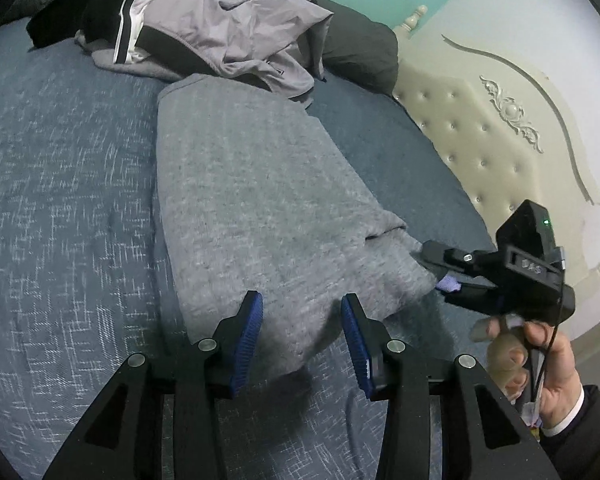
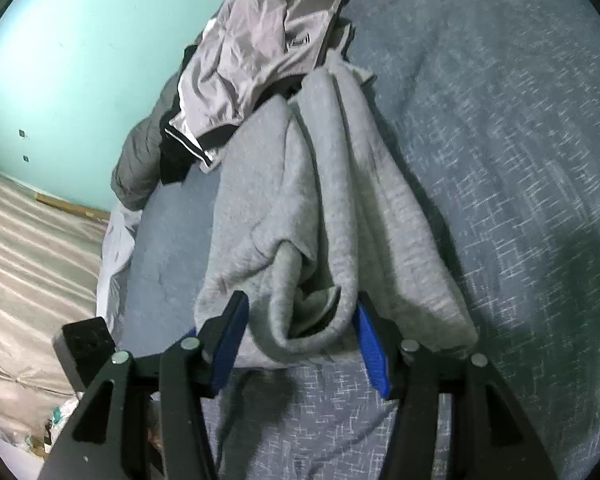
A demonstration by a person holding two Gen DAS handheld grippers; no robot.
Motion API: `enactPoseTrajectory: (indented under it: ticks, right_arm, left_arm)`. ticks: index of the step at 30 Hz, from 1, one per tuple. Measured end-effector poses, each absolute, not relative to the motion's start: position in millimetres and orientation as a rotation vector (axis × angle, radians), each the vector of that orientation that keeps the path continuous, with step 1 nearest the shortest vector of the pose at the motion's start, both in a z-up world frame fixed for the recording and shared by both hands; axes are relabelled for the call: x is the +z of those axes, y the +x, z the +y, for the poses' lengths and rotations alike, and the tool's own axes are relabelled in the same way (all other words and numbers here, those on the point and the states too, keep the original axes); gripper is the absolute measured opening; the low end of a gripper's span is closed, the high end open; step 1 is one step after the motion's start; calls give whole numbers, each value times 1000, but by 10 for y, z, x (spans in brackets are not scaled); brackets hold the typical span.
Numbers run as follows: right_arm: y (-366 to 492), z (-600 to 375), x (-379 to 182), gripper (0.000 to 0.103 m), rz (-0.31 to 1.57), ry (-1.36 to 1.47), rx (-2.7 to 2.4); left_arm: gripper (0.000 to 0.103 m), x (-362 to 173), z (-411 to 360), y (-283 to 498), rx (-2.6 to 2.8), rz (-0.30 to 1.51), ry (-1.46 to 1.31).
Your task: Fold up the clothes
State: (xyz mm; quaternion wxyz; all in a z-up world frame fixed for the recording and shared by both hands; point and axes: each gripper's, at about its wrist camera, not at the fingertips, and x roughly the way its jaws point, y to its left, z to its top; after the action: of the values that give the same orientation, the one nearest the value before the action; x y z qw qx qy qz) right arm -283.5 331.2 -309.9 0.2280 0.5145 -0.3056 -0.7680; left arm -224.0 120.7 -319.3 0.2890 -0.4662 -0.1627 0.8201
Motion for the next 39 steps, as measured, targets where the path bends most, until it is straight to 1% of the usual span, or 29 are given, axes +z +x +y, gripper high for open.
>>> enactPoseTrajectory:
  ticks: [2,4,5,9,14,16,21,24,29,35,39]
  right_arm:
    - [-2842,3264,-3138,25,-807,1430,-2116]
    - [-2835,3260,-3110,14,-772,1417,-2142]
    - [-2832,3260,-3073,13,-750,1402,-2153]
    - [-2834,3298,-2858,11,-680,1343,-2210]
    - [-2774,3403,-2726,11,-658,1302,-2248]
    - [-2753,3442,-2797,11,-640,1310,-2272]
    - [-2769,3629,-3271,10,-752,1410,-2245]
    - [-2775,3617,-3337,11,-733,1408,-2237]
    - [-2740,3678,-3216,17,-693,1382,-2239]
    - [-2658,3767,-2959,17,-617,1326,-2349]
    - [-2682,3641,-2817,17,-566,1271,-2369]
  left_arm:
    - [44,-3211,1220,-2250,2186,-433,-1250]
    - [44,-3212,1235,-2254,2183,-425,-1253]
    - [44,-3204,1248,-2259,2184,-419,-1254]
    - [44,-3158,1266,-2285,2175,-430,-1256]
    - [44,-3126,1366,-2299,2147,-406,-1262]
    - [44,-3129,1391,-2296,2136,-396,-1264]
    - [44,-3214,1478,-2298,2106,-355,-1300]
    - [43,-3205,1464,-2284,2110,-351,-1299]
    - [43,-3135,1355,-2257,2167,-331,-1278]
    - [43,-3244,1257,-2253,2179,-339,-1307]
    - [43,-3307,1222,-2243,2181,-348,-1315]
